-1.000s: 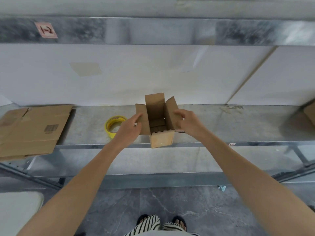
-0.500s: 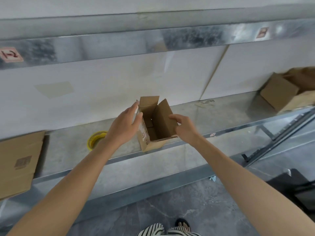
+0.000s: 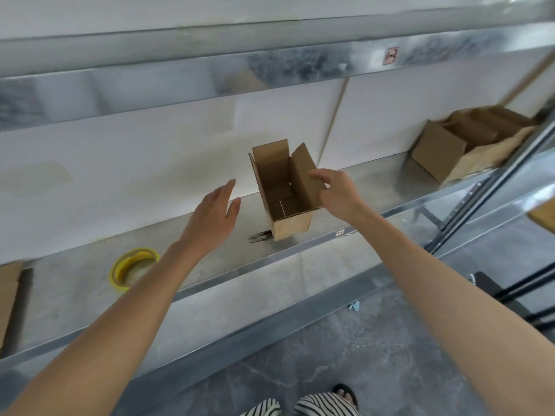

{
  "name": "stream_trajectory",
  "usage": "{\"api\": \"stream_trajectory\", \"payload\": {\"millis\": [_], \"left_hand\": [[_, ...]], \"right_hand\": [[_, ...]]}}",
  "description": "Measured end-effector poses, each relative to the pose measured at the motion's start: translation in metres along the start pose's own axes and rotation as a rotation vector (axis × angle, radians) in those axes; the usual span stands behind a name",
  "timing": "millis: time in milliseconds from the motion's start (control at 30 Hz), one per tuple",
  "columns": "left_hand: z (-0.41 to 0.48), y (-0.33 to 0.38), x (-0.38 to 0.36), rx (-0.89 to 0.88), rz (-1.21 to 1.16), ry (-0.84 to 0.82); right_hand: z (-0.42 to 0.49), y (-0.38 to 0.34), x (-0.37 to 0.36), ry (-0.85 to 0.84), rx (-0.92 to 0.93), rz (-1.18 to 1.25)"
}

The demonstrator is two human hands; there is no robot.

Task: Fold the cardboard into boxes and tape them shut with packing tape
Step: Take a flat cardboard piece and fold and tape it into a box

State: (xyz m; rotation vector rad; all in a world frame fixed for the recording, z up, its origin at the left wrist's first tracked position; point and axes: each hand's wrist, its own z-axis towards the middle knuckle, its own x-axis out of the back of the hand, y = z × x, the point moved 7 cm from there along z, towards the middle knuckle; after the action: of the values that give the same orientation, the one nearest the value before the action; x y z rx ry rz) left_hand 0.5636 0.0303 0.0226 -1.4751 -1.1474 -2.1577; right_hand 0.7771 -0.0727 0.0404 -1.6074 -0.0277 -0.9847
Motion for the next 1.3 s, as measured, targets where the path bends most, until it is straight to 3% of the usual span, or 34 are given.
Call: {"api": "stream_trajectory", "payload": {"millis": [267, 733, 1033, 1300], "left_hand": [[0.044, 0.067, -0.052, -0.062, 0.079, -0.081], [0.144, 0.249, -0.178, -0.066, 0.1, -0.106], [0.163, 0.322, -0.252, -0.061, 0.056, -0.275], [0.184, 0.347, -0.308, 0.045, -0.077, -0.248]], "right_hand": [[0.026, 0.074, 0.074, 0.036, -0.088, 0.036], [0.107, 0.212, 0.257, 0.052, -0.081, -0.057], [0.146, 0.265, 0.284, 0.025, -0.105, 0.028], [0.134, 0.275, 0.302, 0.016, -0.048, 0.027]]}}
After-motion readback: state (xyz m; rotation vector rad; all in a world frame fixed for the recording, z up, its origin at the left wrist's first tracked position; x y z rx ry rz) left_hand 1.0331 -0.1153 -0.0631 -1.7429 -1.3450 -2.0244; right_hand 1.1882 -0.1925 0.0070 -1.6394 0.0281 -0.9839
